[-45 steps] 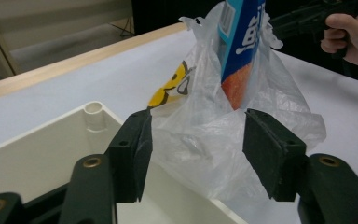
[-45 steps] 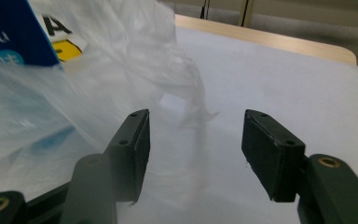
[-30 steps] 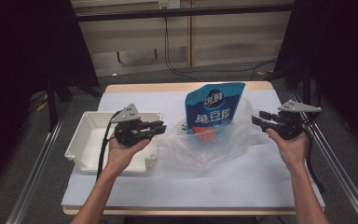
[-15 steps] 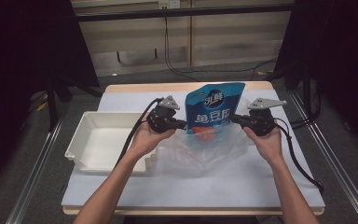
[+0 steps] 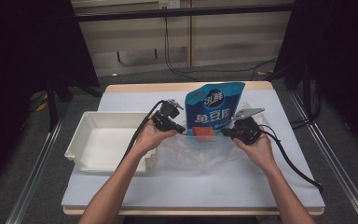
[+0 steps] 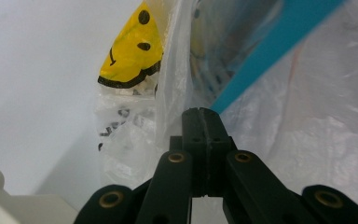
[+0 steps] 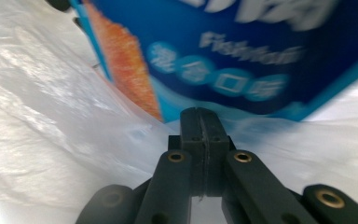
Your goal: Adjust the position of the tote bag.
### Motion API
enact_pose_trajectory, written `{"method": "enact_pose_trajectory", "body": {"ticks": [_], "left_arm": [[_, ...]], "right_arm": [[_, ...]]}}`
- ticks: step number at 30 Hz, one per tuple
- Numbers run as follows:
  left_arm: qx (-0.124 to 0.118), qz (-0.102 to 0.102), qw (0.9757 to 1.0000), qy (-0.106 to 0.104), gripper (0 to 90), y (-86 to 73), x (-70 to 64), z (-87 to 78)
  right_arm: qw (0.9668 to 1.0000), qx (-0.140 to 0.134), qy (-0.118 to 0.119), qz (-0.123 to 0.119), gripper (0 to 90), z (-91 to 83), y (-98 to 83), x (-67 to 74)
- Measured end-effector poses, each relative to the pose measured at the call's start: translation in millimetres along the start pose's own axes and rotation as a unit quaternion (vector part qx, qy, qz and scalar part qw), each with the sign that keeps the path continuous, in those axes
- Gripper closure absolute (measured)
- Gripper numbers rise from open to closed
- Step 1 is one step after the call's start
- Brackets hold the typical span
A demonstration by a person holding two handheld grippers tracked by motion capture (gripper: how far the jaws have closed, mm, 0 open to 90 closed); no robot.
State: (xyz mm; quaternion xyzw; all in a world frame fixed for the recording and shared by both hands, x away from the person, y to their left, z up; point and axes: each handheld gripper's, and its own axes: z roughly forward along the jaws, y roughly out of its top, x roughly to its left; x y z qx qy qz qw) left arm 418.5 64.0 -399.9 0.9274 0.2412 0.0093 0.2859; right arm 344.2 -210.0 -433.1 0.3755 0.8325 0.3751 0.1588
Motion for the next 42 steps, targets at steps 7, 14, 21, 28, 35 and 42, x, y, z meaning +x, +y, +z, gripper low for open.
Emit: {"method": "enact_pose_trajectory", "body": {"ticks": [7,14,21,28,35,42], "left_arm": [[0.078,-0.025,0.9966,-0.004,90.0,11.4,6.8,27.2],[0.12,-0.045,0.9914,0.028,90.0,10.8,14.6,35.7],[0.125,-0.042,0.9898,0.053,90.0,10.0,17.9,35.9],[0.12,-0.057,0.9894,0.058,90.0,7.5,24.7,31.2],[0.113,-0.058,0.9895,0.069,90.0,4.2,26.6,27.6],[0.074,-0.07,0.9933,0.055,90.0,0.6,26.2,21.4]], "right_arm": [[0.999,0.041,0.009,-0.01,90.0,21.4,-12.1,8.6],[0.997,0.076,0.004,-0.012,90.0,28.5,-30.4,7.0],[0.9946,0.101,0.007,-0.021,90.0,15.1,-36.8,11.7],[0.9928,0.116,0.014,-0.03,90.0,-5.6,-52.0,18.1],[0.9905,0.13,0.009,-0.045,90.0,-26.5,-66.8,28.5],[0.9933,0.106,0.009,-0.046,90.0,-30.6,-71.5,25.4]]}}
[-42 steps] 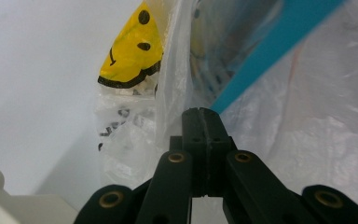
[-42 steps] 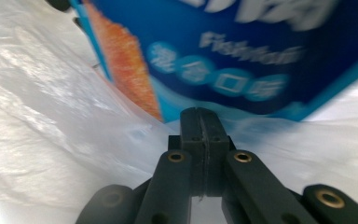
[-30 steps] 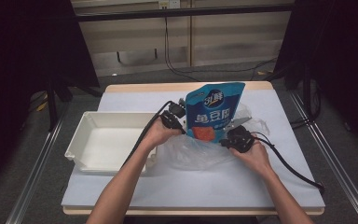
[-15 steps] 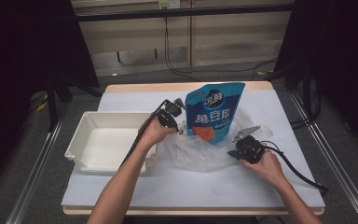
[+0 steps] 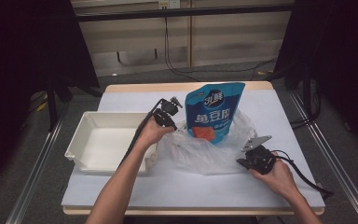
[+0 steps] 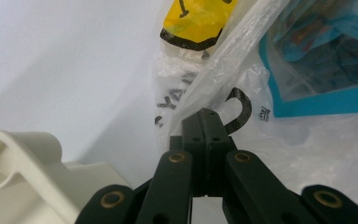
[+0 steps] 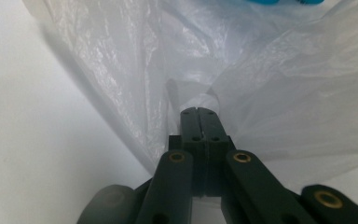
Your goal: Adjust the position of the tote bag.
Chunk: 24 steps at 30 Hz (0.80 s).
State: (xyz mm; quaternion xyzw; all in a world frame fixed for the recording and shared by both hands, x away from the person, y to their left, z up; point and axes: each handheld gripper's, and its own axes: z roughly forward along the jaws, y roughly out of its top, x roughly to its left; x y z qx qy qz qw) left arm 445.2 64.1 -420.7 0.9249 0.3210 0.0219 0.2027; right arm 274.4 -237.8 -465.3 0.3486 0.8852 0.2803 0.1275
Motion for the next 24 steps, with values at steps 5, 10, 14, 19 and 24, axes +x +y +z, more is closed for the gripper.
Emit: {"method": "enact_pose_trajectory", "body": {"ticks": [5,10,14,19,24], "left_arm": [[-0.067,-0.024,0.997,-0.031,90.0,-7.4,-4.4,-8.7],[-0.1,-0.018,0.9939,-0.042,90.0,-16.1,-5.3,-21.0],[-0.114,0.022,0.9926,-0.035,90.0,-21.0,-14.3,-36.6],[-0.145,0.043,0.9874,-0.048,90.0,-25.3,-24.5,-51.5],[-0.188,0.039,0.9803,-0.048,90.0,-31.8,-36.0,-66.8]], "right_arm": [[0.9966,-0.067,0.011,0.048,90.0,-16.4,5.9,-6.3],[0.9936,-0.103,-0.001,0.046,90.0,-37.9,11.2,-6.6],[0.9929,-0.111,-0.001,0.042,90.0,-41.3,21.1,-7.0],[0.9929,-0.115,0.0,0.028,90.0,-39.2,40.4,-9.7],[0.9912,-0.127,-0.013,0.035,90.0,-38.8,52.9,-23.1]]}}
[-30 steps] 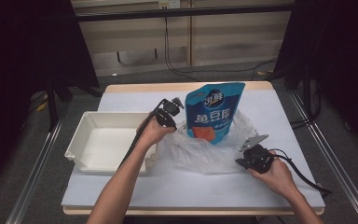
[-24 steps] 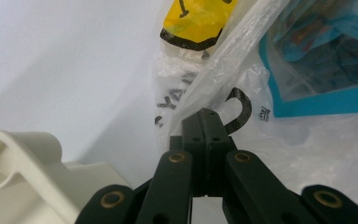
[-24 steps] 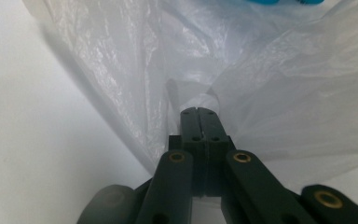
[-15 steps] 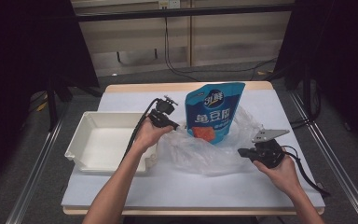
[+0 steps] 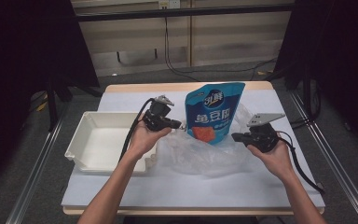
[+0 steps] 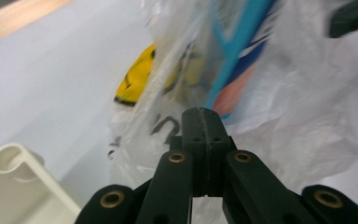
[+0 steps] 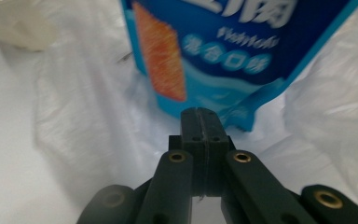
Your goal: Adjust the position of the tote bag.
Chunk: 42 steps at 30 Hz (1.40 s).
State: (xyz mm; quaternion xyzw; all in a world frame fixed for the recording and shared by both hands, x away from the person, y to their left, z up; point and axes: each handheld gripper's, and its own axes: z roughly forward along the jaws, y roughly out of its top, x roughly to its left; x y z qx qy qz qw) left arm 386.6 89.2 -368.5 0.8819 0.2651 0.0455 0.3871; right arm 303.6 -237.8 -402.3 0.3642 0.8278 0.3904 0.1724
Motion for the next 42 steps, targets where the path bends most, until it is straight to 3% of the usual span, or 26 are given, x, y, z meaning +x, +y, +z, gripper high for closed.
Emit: {"method": "enact_pose_trajectory", "body": {"ticks": [5,7,9,10,11,17,18,19,20,24,26,28,30,32,34,36,39,42], "left_arm": [[-0.006,0.024,0.9997,-0.008,90.0,2.4,-17.8,1.9],[-0.006,0.033,0.9993,-0.015,90.0,0.6,-24.0,8.6],[-0.014,0.04,0.9984,-0.038,90.0,-4.3,-28.4,16.2],[0.003,0.06,0.998,-0.02,90.0,-9.7,-34.3,22.9],[0.006,0.06,0.9979,-0.025,90.0,-12.8,-37.6,27.2],[0.04,0.069,0.9967,-0.012,90.0,-25.7,-45.6,43.0],[0.043,0.068,0.9967,-0.014,90.0,-29.1,-45.0,45.6],[0.04,0.051,0.9974,-0.031,90.0,-34.0,-45.5,48.7],[0.052,0.069,0.9961,-0.019,90.0,-36.9,-51.4,49.1],[0.071,0.088,0.9935,-0.017,90.0,-34.9,-64.7,46.3],[0.068,0.088,0.9936,-0.016,90.0,-34.9,-67.7,47.1],[0.073,0.09,0.9931,-0.021,90.0,-35.5,-67.5,47.0],[0.076,0.094,0.9924,-0.024,90.0,-38.5,-67.4,46.6],[0.073,0.086,0.9931,-0.034,90.0,-45.1,-66.9,45.7],[0.066,0.074,0.9941,-0.042,90.0,-49.5,-66.7,45.1],[0.064,0.08,0.9936,-0.047,90.0,-51.2,-66.0,41.5],[0.065,0.084,0.9935,-0.043,90.0,-51.1,-62.7,35.3],[0.057,0.075,0.9947,-0.041,90.0,-52.2,-59.2,33.4]], "right_arm": [[0.9998,0.013,-0.008,0.01,90.0,12.6,2.0,-15.7],[0.9993,0.02,-0.01,0.029,90.0,22.6,-1.4,-26.5],[0.9992,0.022,-0.011,0.033,90.0,26.3,-2.8,-30.2],[0.9985,0.029,-0.007,0.046,90.0,33.7,-6.0,-35.2],[0.9984,0.031,-0.005,0.047,90.0,36.1,-7.2,-36.7],[0.9967,0.056,-0.005,0.059,90.0,55.9,-16.5,-47.0],[0.9961,0.061,-0.005,0.063,90.0,59.4,-18.3,-49.1],[0.9952,0.071,-0.012,0.067,90.0,65.5,-21.4,-54.0],[0.995,0.073,-0.015,0.067,90.0,66.8,-22.2,-56.4],[0.9935,0.064,-0.03,0.089,90.0,72.9,-23.9,-68.4],[0.9934,0.055,-0.033,0.095,90.0,75.5,-21.1,-73.9],[0.9929,0.052,-0.038,0.1,90.0,76.1,-19.9,-77.0],[0.9908,0.056,-0.062,0.106,90.0,75.9,-18.0,-86.8],[0.9879,0.072,-0.087,0.106,90.0,76.4,-19.1,-92.1],[0.9862,0.07,-0.094,0.117,90.0,76.2,-22.6,-96.7],[0.9861,0.058,-0.09,0.127,90.0,75.5,-25.1,-95.8],[0.9883,0.054,-0.082,0.117,90.0,74.6,-26.3,-90.8],[0.9907,0.046,-0.078,0.103,90.0,69.0,-24.4,-83.2]]}}
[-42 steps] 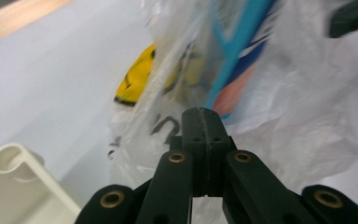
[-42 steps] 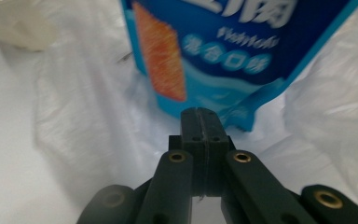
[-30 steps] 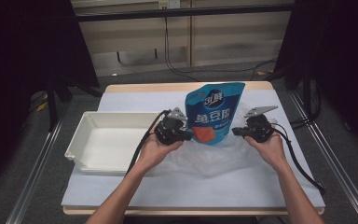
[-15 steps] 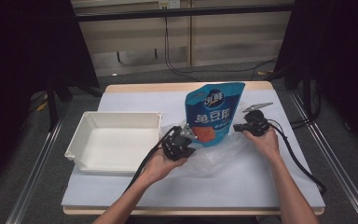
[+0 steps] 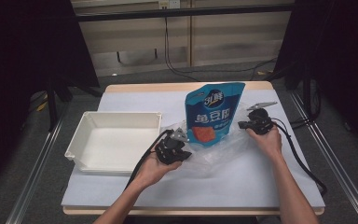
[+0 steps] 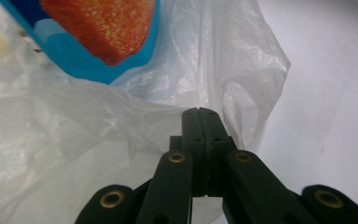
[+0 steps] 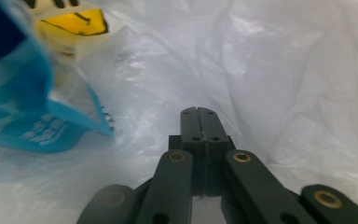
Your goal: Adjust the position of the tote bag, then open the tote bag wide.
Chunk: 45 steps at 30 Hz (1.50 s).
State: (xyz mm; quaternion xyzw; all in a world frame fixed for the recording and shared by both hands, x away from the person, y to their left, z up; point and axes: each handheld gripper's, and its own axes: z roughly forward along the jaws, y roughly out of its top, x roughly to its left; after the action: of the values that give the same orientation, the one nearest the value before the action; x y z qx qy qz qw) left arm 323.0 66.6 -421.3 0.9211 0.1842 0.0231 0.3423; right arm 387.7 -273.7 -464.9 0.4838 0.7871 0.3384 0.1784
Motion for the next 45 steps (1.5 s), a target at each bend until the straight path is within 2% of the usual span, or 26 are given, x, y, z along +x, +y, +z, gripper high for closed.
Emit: {"method": "enact_pose_trajectory", "body": {"ticks": [1,2,3,4,6,7,8,10,12,13,15,17,19,20,21,24,26,28,32,33,35,38,39,40,43,45], "left_arm": [[-0.015,-0.013,0.9998,-0.001,90.0,-0.9,1.2,-1.2],[-0.008,-0.002,1.0,-0.004,90.0,-0.6,3.5,-3.1],[-0.02,-0.015,0.9997,-0.001,90.0,-0.6,1.9,-2.2],[-0.013,-0.005,0.9999,0.0,90.0,0.0,3.6,-3.8],[-0.019,-0.009,0.9998,0.0,90.0,0.2,3.8,-3.5],[-0.017,-0.003,0.9998,-0.004,90.0,0.5,5.6,-4.9],[-0.03,-0.015,0.9994,-0.005,90.0,0.1,4.8,-5.1],[-0.034,-0.01,0.9994,-0.002,90.0,0.0,4.7,-5.9],[-0.047,-0.009,0.9989,0.002,87.9,0.2,3.0,-6.7],[-0.044,0.0,0.999,0.005,85.4,0.2,3.4,-6.8],[-0.043,0.003,0.9991,-0.002,83.7,0.0,4.3,-7.3],[-0.068,-0.016,0.9974,-0.015,83.4,-1.1,5.6,-8.5],[-0.069,-0.012,0.9976,0.004,80.0,-1.3,7.1,-13.5],[-0.08,-0.015,0.9966,0.006,77.4,-1.9,7.1,-14.5],[-0.078,-0.013,0.9968,0.011,72.5,-2.0,7.1,-17.4],[-0.082,0.002,0.9965,0.018,67.0,-3.0,6.9,-20.5],[-0.097,-0.004,0.9952,0.006,59.3,-3.2,8.3,-24.4],[-0.105,-0.003,0.9944,0.012,51.3,-2.4,8.0,-27.8],[-0.123,-0.002,0.9924,0.006,46.1,0.5,9.0,-35.9],[-0.129,-0.004,0.9917,0.003,44.5,2.0,10.1,-41.1],[-0.13,-0.01,0.9914,0.0,38.9,2.8,11.5,-45.1],[-0.135,-0.009,0.9908,0.0,36.5,2.4,12.6,-49.3],[-0.132,-0.012,0.9911,0.002,35.3,2.4,13.0,-51.2],[-0.14,-0.02,0.9899,-0.004,31.2,1.8,16.3,-53.3],[-0.137,-0.023,0.9902,-0.013,27.1,1.6,20.0,-55.0],[-0.139,-0.026,0.9899,-0.015,25.1,1.2,21.5,-55.3]], "right_arm": [[0.9999,-0.005,0.004,-0.008,90.0,-3.4,0.0,2.9],[0.9999,-0.004,0.0,-0.011,90.0,-6.1,-0.1,4.6],[0.9999,-0.008,0.002,-0.011,90.0,-8.7,-0.6,6.5],[0.9998,-0.014,0.003,-0.015,90.0,-11.0,-1.0,7.6],[0.9997,-0.019,0.004,-0.016,90.0,-13.8,-1.4,9.1],[0.9993,-0.033,0.015,-0.013,90.0,-19.0,-2.9,11.6],[0.9991,-0.038,0.016,-0.011,90.0,-20.6,-3.4,12.8],[0.9989,-0.041,0.018,-0.01,90.0,-22.7,-4.1,14.1],[0.9977,-0.058,0.036,-0.005,90.0,-28.4,-6.0,16.7],[0.9967,-0.066,0.047,0.002,90.0,-30.4,-6.9,17.4],[0.9951,-0.079,0.059,-0.001,90.0,-34.1,-9.4,21.2],[0.9951,-0.08,0.058,-0.003,90.0,-35.4,-10.3,23.1],[0.9928,-0.097,0.07,0.0,90.0,-42.5,-13.1,28.6],[0.9921,-0.101,0.075,0.002,90.0,-44.5,-13.3,29.2],[0.9917,-0.106,0.073,0.0,89.1,-47.7,-13.9,30.8],[0.9904,-0.115,0.077,-0.003,84.5,-53.7,-16.1,33.9],[0.9907,-0.119,0.066,-0.004,79.9,-61.6,-19.7,38.3],[0.9887,-0.13,0.074,-0.002,70.6,-71.7,-24.4,43.5],[0.9878,-0.126,0.091,-0.007,62.9,-79.7,-28.9,48.4],[0.9878,-0.128,0.089,-0.011,56.0,-86.3,-34.7,54.3],[0.9884,-0.125,0.084,-0.017,50.6,-91.7,-38.4,57.9],[0.9887,-0.128,0.076,-0.018,47.7,-98.6,-45.1,61.5],[0.9899,-0.119,0.074,-0.023,47.0,-101.0,-48.1,63.1],[0.9917,-0.108,0.062,-0.032,44.5,-105.0,-54.2,66.5],[0.991,-0.111,0.07,-0.028,43.9,-110.0,-61.9,68.5],[0.9915,-0.11,0.063,-0.028,43.1,-113.2,-66.3,70.3]]}}
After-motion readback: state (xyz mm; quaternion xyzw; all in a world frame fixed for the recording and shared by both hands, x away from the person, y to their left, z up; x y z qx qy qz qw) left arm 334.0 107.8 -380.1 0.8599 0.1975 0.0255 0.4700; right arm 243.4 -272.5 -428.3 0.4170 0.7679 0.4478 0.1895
